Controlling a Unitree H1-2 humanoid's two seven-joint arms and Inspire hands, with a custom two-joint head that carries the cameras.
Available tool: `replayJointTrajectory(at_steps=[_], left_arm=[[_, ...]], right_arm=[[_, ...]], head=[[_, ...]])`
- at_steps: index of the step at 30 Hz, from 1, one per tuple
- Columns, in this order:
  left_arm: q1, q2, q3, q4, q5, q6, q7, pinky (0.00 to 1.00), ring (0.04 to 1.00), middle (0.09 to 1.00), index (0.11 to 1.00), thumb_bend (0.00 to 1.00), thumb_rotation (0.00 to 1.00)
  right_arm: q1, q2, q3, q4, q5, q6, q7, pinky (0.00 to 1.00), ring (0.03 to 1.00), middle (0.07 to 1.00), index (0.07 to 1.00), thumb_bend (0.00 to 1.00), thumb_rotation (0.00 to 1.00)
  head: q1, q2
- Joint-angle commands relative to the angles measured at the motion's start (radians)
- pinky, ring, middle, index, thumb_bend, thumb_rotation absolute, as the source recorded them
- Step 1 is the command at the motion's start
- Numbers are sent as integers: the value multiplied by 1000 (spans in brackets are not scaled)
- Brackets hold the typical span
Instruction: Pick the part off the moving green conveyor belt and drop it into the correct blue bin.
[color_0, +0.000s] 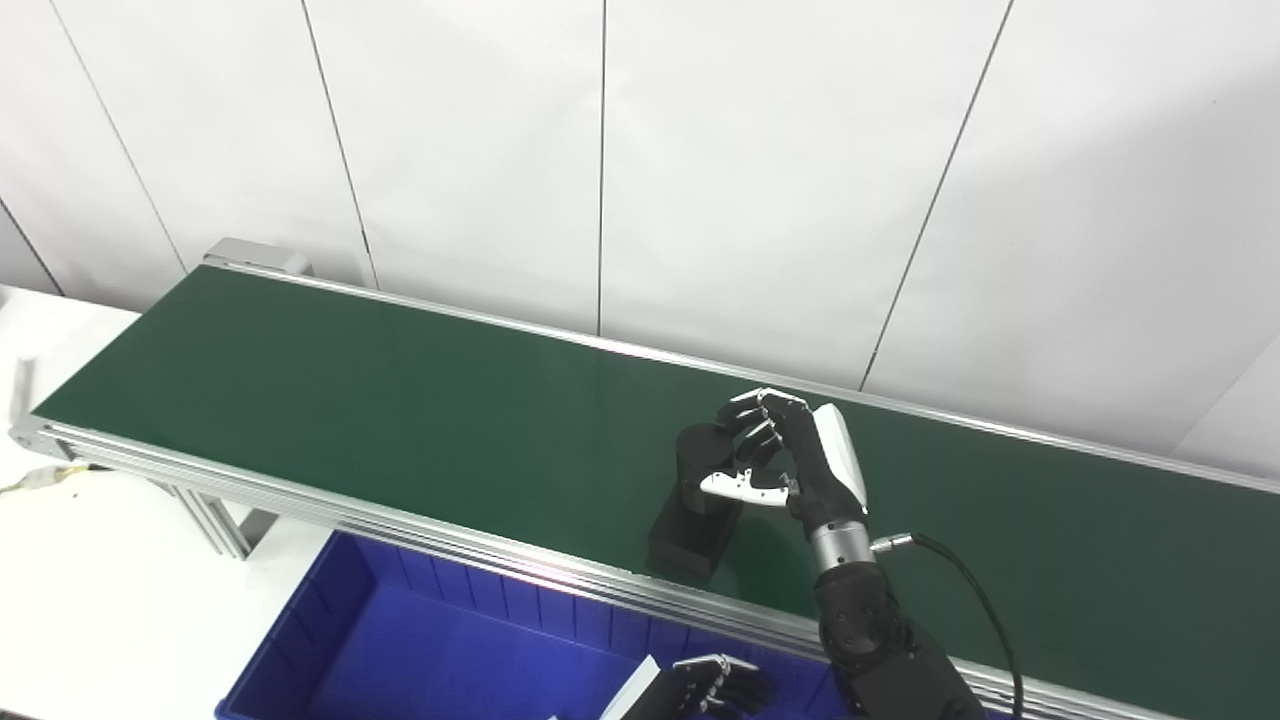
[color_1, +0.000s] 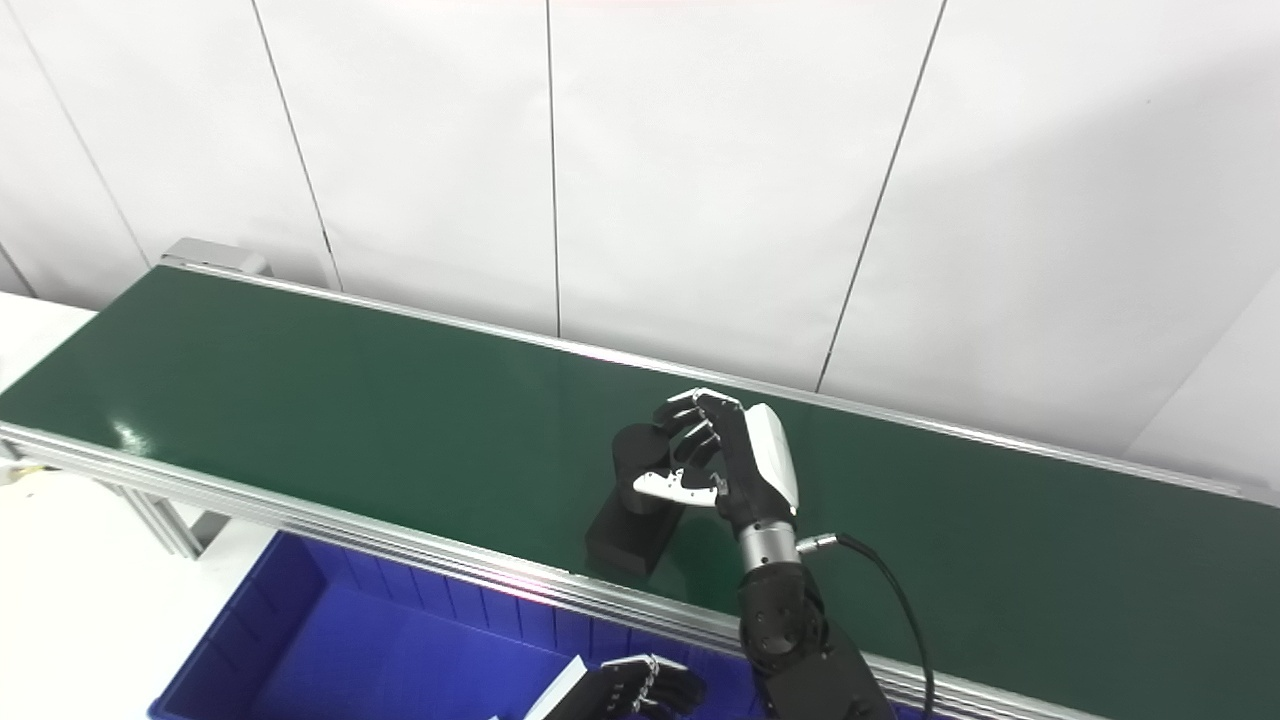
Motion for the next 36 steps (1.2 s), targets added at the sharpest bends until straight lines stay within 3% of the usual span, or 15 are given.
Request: replayJointTrajectory(at_steps=[1,6,12,13,14,17,18,24,31,36], left_arm=[[-8,-3,-2,-26,3,-37,6,636,694,703,685,934,61],[-7,-5,0,-28,-2,-37,3,638,702,709,684,938,49],[-2,2,7,-37,-16,-37,-8,655,705,707,684,938,45],[0,8,9,-44,-23,-37,-16,657,707,709,686,933,44],[1,12,11,-49,-29,-37,-22,661,711,713,691,920,35],[9,27,32,-76,-76,-37,-63,660,711,722,694,897,27],[12,33,43,-89,-88,-37,-77,659,710,723,694,897,27],[18,57,108,-133,-171,-37,-171,678,717,724,693,880,38],[14,79,194,-166,-242,-36,-257,698,719,715,687,877,33],[12,89,242,-194,-290,-24,-295,705,717,710,687,882,5]], right_arm=[[-25,8,3,-23,5,-41,9,335,396,492,532,514,0],[-21,2,7,-30,7,-40,15,346,404,491,525,515,0],[6,-12,13,-119,20,-41,28,353,412,483,524,516,0],[14,-16,18,-148,17,-41,25,352,413,481,525,516,0],[20,-19,22,-167,14,-41,23,352,415,480,524,517,0],[45,-25,11,-243,-4,-38,39,343,412,476,527,516,0],[54,-25,2,-271,-8,-33,46,342,412,476,528,516,0],[85,-12,-39,-365,-10,7,72,340,411,475,527,515,0],[93,11,-66,-392,-22,35,78,336,413,478,525,516,0],[114,12,-75,-422,-36,58,78,333,412,477,525,516,0]], head=[[0,1],[0,1],[-93,14],[-157,24],[-157,24],[-273,48],[-341,65],[-516,115],[-668,163],[-717,197]])
